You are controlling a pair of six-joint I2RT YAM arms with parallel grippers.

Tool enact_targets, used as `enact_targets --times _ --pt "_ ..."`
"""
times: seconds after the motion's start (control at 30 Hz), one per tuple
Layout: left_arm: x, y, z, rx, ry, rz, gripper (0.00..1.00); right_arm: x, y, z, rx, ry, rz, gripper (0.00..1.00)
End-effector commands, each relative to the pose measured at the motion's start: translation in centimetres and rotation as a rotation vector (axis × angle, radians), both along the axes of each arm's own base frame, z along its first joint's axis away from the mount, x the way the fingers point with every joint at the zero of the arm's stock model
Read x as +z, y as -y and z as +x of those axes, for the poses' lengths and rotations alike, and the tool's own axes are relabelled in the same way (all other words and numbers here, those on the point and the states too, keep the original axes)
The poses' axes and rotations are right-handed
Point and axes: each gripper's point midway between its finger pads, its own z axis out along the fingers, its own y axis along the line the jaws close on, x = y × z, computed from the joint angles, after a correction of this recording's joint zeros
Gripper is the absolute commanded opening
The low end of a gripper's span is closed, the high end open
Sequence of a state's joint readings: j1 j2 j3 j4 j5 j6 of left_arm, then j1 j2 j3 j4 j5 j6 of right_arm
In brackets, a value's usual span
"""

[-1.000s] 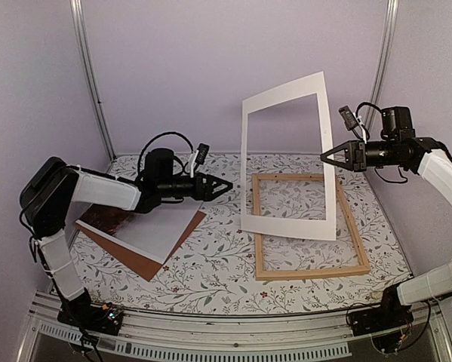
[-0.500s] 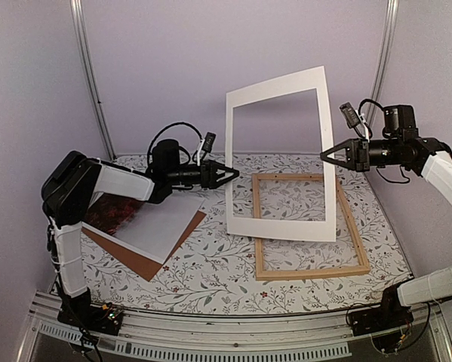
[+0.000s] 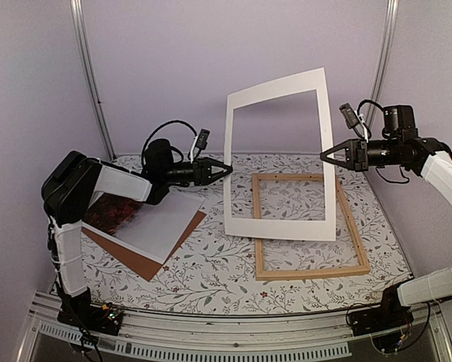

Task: Put the photo into the frame
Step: Pass from the right arm to the left, then place the mat board on the glass panel.

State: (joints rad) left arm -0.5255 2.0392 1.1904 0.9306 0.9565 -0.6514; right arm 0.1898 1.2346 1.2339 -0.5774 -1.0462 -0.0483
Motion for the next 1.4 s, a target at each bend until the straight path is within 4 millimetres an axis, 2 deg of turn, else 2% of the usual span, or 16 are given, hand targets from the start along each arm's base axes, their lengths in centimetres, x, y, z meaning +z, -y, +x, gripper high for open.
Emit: enact_targets --times 0.0,0.2,0.6,0.67,0.8,0.93,1.07,1.13,1.27,1.37 --pt "1.1 -1.2 -0.3 -0.01 0.026 -0.027 0.43 -1.4 0.1 0.7 -0.032 -0.027 -0.028 0.0" --pt "1.2 -1.9 -0.3 -0.005 0.017 -0.023 0.31 -2.5 0.3 1.5 -0.055 -0.051 -0.051 0.0" --pt "1.5 -2.6 -0.2 0.029 -0.028 0.01 0.0 -5.0 0.8 3.2 -0.128 -0.104 -0.111 0.0" --pt "1.4 -2.7 -0.1 0.054 -0.054 0.029 0.0 -5.6 1.2 3.8 -0.163 -0.123 -0.132 0.02" --pt "0.6 -2.6 -0.2 0.102 -0.129 0.089 0.0 -7.2 2.0 4.7 -0.232 -0.167 -0.182 0.15" --pt "-1.0 -2.0 -0.9 0.134 -0.267 0.154 0.0 -9.3 2.8 5.3 -0.297 -0.233 -0.227 0.26" --pt "-3.2 -1.1 -2.1 0.14 -0.456 0.186 0.0 -11.4 5.8 6.7 -0.472 -0.272 -0.341 0.42" --pt "-4.1 -0.5 -2.7 0.133 -0.533 0.201 0.0 -12.1 8.4 7.6 -0.612 -0.282 -0.427 0.53" --pt "-5.5 1.0 -3.6 0.097 -0.623 0.22 0.0 -12.1 11.4 8.2 -0.761 -0.28 -0.517 0.96" --pt "-6.4 1.8 -3.5 0.092 -0.649 0.245 0.0 -12.4 12.2 8.2 -0.794 -0.283 -0.544 0.99"
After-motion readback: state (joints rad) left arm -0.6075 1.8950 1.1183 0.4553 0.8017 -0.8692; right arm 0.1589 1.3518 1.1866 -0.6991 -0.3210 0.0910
